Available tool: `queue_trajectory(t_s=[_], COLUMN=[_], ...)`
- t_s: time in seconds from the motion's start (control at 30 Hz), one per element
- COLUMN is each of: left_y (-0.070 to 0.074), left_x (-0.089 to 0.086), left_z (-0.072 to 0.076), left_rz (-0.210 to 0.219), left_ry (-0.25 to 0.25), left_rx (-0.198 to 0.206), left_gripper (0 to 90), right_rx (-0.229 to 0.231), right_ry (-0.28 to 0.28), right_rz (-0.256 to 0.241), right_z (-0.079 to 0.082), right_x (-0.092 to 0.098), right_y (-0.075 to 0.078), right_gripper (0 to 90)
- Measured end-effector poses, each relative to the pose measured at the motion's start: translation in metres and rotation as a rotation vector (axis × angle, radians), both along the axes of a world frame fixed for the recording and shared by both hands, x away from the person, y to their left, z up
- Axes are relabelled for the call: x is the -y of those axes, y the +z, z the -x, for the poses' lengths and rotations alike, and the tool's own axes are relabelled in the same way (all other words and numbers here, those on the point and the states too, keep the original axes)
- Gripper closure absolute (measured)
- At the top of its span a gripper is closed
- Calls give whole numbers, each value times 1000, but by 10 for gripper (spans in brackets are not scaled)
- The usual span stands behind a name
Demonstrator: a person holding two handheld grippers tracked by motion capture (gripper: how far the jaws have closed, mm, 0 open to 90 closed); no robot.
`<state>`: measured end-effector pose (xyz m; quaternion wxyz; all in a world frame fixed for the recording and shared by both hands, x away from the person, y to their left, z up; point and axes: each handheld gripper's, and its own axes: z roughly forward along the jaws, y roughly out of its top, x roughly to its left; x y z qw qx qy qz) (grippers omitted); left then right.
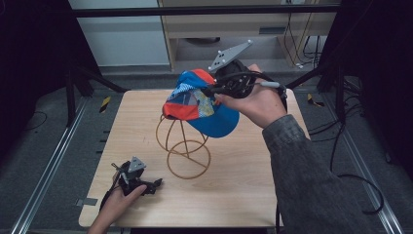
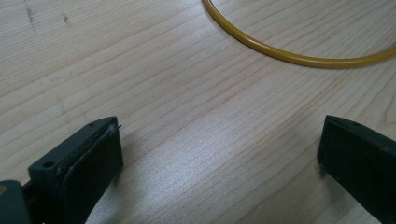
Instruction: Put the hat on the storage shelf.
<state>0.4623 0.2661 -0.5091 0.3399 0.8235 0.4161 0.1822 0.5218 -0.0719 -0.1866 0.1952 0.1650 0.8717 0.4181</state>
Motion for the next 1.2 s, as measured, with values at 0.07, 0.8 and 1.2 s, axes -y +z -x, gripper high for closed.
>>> queue_trajectory(t_s=[0.07,0.8,1.2], left_y=[0,0,0], left_x=[0,0,0], left_z=[0,0,0], left_rz=[0,2,1], left_ry=[0,-1,0], left_rx=[0,1,1], left_gripper=[0,0,0], right_rx=[0,-36,-53], right_ry=[4,32,49], right_rz=[-1,64,107], right_z=[-1,-20,-24], right_x=[-1,-46,-66], right_y=[1,-9,-20], right_gripper=[900,900,899])
